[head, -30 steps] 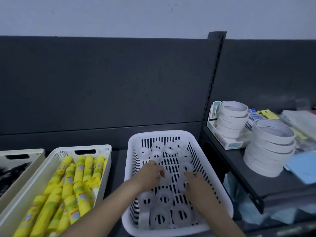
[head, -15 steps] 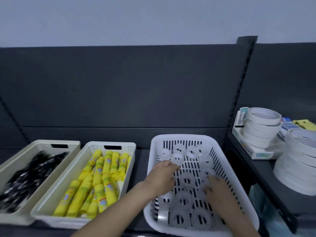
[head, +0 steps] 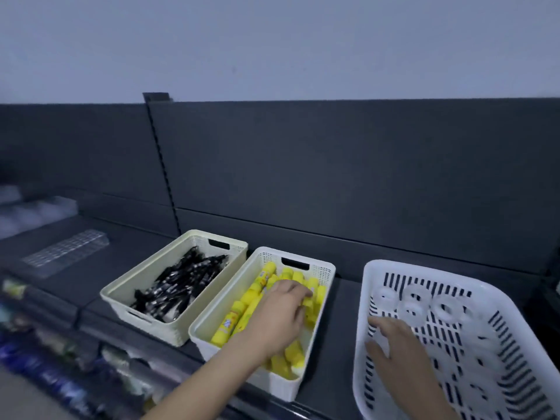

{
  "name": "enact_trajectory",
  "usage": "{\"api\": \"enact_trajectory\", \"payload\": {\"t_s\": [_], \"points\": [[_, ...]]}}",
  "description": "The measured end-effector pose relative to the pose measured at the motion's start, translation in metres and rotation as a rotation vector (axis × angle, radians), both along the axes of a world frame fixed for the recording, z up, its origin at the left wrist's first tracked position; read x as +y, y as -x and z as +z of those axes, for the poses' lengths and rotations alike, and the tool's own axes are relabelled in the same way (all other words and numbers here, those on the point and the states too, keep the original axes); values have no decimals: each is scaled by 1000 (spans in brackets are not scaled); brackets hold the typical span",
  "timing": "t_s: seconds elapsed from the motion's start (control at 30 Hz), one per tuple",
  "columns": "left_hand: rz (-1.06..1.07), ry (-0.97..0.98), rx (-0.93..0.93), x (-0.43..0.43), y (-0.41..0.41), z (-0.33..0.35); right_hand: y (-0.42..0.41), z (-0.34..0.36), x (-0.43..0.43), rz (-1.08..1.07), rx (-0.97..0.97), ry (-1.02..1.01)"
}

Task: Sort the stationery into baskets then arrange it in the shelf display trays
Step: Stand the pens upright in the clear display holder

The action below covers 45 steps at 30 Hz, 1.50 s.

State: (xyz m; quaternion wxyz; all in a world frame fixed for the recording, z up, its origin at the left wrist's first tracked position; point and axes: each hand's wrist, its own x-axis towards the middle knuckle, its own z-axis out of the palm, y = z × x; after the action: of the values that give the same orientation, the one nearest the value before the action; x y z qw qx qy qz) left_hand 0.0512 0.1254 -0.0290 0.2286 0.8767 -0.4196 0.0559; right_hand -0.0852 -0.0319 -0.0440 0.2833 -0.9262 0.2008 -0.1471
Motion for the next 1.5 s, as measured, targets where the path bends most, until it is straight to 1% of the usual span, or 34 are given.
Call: {"api": "enact_trajectory", "payload": {"t_s": [0.13,0.2,0.3,0.4,0.47,0.53,0.6,0.7,0.77,0.83,0.93,0.97,1.03,1.07,1.17,1.2,1.23,1.27,1.33,1.43,1.5], "points": [[117,28,31,50,-22,2,-28,1,31,57,-60,-16],[176,45,46,75,-32,2,-41,3,47,101,-59,-19],[228,56,48,113,-49,0,-62,4,72,124,-92,-46],[275,65,59,157,-72,-4,-83,1,106,155,-63,-46],[291,65,60,188,-90,-7,-96,-1,132,153,-62,-9],[269,38,58,218,-109,-12,-110,-9,160,131,-98,67],[210,-14,75,243,-126,-15,-124,-15,192,93,-79,116],[78,-125,167,267,-148,-19,-142,-12,236,18,43,284],[41,-178,200,273,-159,-21,-148,-12,253,-46,90,323],[57,-211,194,276,-166,-21,-153,-12,263,-74,105,328],[68,-221,235,279,-169,-20,-161,-6,278,-106,67,345],[69,-215,248,279,-170,-18,-165,-3,281,-120,52,323],[73,-220,260,277,-174,-13,-176,5,286,-141,17,192],[76,-219,237,276,-177,-10,-183,6,287,-135,56,168],[148,-149,30,273,-194,-4,-208,3,293,-116,189,132],[196,-156,-7,273,-203,-4,-216,1,295,-130,246,131],[250,-190,16,274,-213,-6,-223,-1,296,-158,278,133],[295,-215,105,274,-223,-9,-229,-3,294,-195,286,126],[322,-262,276,272,-235,-11,-240,-9,282,-277,241,23],[294,-344,290,268,-242,-13,-251,-14,271,-291,262,-94],[303,-324,282,273,-247,-11,-263,-17,274,-258,264,-120]]}}
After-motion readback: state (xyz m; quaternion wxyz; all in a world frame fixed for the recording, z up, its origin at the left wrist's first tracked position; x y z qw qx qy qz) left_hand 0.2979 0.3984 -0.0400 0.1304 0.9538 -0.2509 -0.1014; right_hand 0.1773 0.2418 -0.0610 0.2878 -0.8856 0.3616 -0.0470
